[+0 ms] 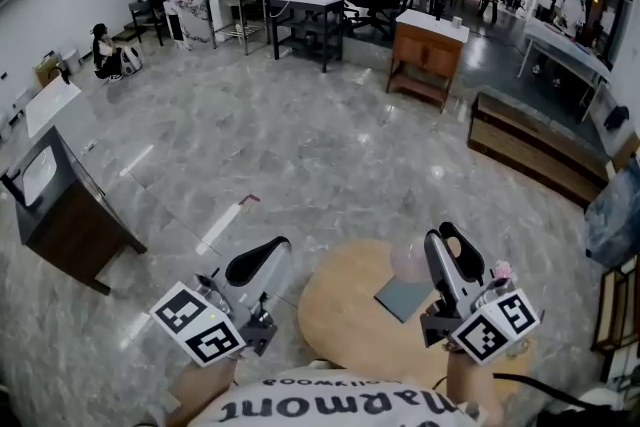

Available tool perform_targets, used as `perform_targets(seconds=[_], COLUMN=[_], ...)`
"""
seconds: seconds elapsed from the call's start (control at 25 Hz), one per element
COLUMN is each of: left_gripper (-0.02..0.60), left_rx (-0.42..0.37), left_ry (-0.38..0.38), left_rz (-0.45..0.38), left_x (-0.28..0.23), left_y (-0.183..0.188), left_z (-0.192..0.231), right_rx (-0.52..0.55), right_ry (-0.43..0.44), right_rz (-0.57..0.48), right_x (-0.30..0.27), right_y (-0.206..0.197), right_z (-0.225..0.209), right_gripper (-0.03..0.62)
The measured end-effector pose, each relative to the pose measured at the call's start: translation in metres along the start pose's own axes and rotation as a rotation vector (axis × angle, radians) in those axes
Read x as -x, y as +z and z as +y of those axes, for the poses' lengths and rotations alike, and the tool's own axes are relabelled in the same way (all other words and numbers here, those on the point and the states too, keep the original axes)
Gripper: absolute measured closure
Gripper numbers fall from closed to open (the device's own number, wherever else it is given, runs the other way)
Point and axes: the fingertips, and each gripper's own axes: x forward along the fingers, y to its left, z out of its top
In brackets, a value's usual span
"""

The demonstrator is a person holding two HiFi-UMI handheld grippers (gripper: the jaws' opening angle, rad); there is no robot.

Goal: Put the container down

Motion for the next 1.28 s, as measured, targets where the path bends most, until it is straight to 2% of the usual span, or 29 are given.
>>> perform_targets(seconds=[0.4,0.56,0.92,1.28], left_gripper=[0.566,0.568,0.568,0.568], left_rx=[0.062,0.158,0.226,0.299], left_ry=[-0.006,-0.041,-0.006,-0.028], left_rz=[0.105,0.132,0.228,0.326], left_x=[-0.039,-0.051,-0.064,-0.061], left_y=[-0.044,-0.073,-0.161,-0.244], left_z=[0.055,0.063,0.089,0.113], right_rx=[-0.070,-0.081,-0.119,-0.187], right_ry=[-0.063,-0.080,-0.123,-0.136], right_rz=[0.112,0.174,0.329,0.444], right_x=[-0.039,-0.047,-0.057,-0.060], right_y=[-0.066,-0.094,-0.182,-0.275], right_z=[-0.035,-0.047,-0.074,-0.080], right_gripper=[0.467,0.467,0.467,0.467])
